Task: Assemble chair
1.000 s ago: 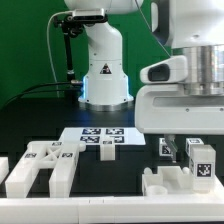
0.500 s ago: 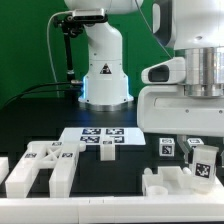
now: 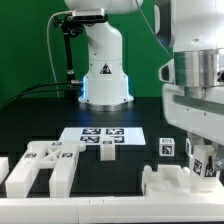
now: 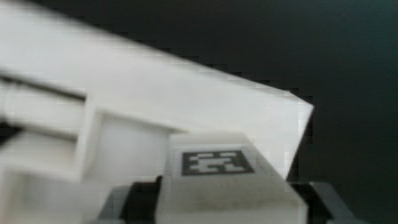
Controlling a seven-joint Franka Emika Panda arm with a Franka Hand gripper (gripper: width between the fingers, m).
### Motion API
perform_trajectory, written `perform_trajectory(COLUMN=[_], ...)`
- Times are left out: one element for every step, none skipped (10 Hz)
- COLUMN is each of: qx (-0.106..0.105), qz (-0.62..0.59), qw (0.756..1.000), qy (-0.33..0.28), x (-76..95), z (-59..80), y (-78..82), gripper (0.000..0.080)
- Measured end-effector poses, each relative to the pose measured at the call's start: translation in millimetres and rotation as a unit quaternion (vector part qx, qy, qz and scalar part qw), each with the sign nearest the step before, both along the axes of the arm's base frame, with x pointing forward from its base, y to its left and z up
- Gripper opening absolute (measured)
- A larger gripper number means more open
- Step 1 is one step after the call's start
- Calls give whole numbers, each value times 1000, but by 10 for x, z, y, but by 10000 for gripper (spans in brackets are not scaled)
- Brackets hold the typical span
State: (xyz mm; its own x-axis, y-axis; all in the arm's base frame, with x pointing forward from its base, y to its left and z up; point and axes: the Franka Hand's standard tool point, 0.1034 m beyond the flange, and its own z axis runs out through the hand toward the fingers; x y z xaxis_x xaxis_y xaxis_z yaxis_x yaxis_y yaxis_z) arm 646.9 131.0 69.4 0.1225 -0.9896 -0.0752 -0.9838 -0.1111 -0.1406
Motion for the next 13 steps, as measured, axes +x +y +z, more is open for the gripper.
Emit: perform_trajectory(qx=[9,11,10,1,-11,-28,-37,-47,-51,-55,-57,-54,-54], qz=[-30,-46,-37,12,94,211,308,359,387,419,441,418,418], qw=[999,999,999,1000,995,977,950,932,920,906,895,906,906], qy=[1,2,1,-3,-12,-24,-24,-27,-29,-32,-34,-32,-32], x=[1,0,0,3,13,38,16,9,10,11,11,10,10], z=[-1,-2,-2,-3,-1,10,18,17,13,12,11,10,9], y=[0,2,1,-15,-54,-109,-109,-106,-120,-129,-131,-125,-128], gripper=[288,288,288,452,452,607,637,637,647,647,648,648,648])
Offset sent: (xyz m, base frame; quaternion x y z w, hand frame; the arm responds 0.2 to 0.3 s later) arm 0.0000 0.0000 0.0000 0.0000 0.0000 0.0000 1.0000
